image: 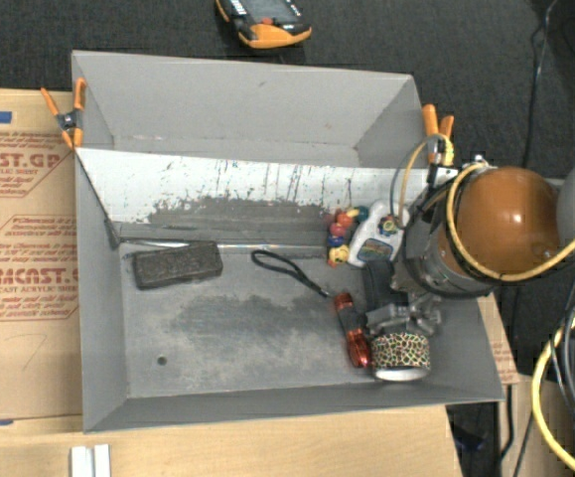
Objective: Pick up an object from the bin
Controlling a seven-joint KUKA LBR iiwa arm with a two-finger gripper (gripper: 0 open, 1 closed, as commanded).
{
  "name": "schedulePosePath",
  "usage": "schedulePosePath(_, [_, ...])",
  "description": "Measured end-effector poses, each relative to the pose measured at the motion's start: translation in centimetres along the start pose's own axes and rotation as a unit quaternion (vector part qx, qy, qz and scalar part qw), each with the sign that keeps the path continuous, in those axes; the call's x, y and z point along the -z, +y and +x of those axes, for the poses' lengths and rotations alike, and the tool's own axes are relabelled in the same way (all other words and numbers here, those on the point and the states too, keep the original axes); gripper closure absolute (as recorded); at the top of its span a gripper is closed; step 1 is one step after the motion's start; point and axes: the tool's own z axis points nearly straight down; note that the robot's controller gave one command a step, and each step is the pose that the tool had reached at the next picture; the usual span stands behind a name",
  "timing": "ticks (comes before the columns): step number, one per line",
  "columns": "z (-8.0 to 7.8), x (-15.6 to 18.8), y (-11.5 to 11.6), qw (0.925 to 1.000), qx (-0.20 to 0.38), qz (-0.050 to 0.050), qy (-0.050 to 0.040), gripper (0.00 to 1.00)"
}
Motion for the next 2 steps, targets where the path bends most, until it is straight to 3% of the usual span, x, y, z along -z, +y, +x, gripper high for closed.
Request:
schedulePosePath(1, [0.0, 0.0, 0.0, 1.0000, 0.000, 0.000, -0.0001, 1.00])
schedulePosePath(2, [-2.1, 3.2, 2.6, 0.9977, 0.066, 0.013, -0.0014, 1.00])
